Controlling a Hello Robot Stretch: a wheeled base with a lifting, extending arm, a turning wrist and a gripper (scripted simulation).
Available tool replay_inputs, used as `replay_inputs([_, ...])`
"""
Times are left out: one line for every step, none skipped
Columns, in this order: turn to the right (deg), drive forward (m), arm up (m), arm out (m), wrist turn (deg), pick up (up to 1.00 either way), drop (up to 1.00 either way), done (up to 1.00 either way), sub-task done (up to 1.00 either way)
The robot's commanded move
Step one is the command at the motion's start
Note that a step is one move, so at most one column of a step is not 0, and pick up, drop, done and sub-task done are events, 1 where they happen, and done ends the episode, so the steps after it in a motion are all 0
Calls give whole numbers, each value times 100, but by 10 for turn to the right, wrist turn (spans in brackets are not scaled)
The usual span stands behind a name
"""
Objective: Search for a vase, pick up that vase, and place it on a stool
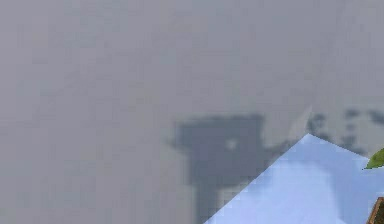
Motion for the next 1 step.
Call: replay_inputs([0,0,0,0,-450,0,0,0,0])
